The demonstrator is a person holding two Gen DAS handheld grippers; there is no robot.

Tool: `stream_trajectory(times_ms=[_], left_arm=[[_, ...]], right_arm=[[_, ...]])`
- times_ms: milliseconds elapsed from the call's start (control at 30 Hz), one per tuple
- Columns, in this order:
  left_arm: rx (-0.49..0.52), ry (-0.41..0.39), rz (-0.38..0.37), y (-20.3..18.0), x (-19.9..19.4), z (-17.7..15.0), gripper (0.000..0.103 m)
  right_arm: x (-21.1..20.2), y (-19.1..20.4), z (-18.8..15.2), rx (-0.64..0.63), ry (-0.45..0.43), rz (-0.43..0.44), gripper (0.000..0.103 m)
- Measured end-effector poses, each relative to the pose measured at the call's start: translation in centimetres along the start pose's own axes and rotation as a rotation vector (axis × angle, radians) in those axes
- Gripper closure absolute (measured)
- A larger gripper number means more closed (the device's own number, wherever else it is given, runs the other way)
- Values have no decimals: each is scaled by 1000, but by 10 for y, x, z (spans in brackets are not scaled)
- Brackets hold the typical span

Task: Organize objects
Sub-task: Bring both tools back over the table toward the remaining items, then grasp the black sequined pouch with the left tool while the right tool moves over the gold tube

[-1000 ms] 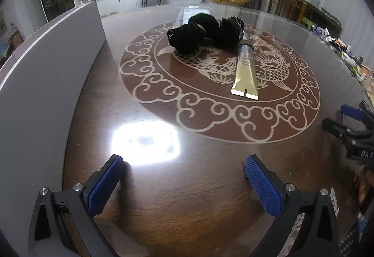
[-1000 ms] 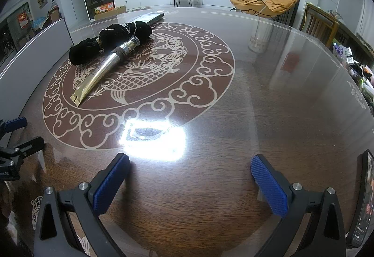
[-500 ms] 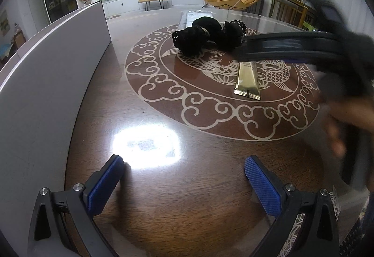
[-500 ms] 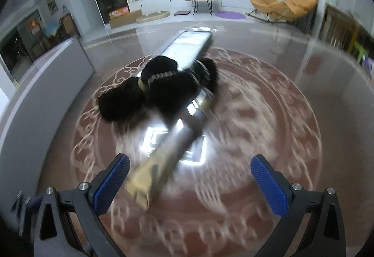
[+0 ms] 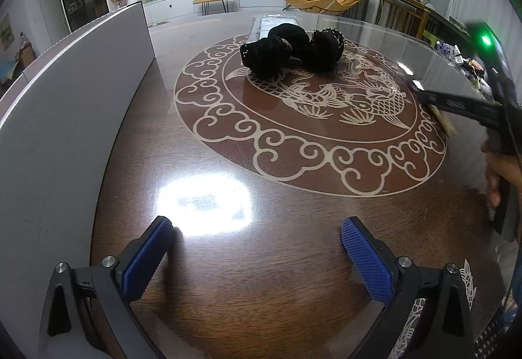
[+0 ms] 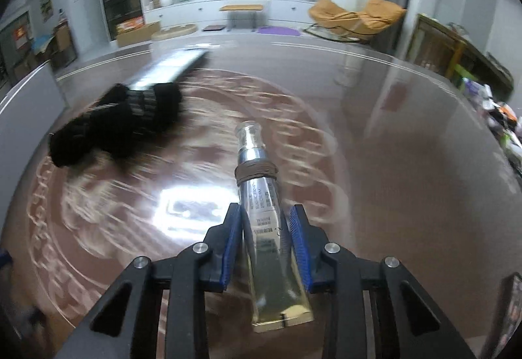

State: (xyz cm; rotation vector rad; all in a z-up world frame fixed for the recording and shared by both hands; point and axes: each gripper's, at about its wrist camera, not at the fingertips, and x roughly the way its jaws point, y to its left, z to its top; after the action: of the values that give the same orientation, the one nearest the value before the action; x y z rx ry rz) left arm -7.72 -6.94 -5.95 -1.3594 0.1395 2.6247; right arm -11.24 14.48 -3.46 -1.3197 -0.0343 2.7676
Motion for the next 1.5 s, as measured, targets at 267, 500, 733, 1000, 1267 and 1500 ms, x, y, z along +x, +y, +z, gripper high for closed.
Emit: stream_trajectory(times_ms=[267,500,733,1000,1267,1500], left_arm=[[-1,0,0,0,0,0,0],[7,7,-5,0,3,5,0],[47,8,6,-3,34,70,0],[100,-8,-6,-11,80,144,2],[110,0,-102,-23,85,142,70],[-58,8,-127,-26,24,55,69]], right_arm=[[-16,-40,-26,27,30,15,16],[-3,-36,-19,27,53,34,6],[-5,-37,-19,29,55,31,5],[-4,-37,-19,29,55,31,4],[-4,-38,-19,31,56,29,3],[-2,-38,-19,33,56,28,2]])
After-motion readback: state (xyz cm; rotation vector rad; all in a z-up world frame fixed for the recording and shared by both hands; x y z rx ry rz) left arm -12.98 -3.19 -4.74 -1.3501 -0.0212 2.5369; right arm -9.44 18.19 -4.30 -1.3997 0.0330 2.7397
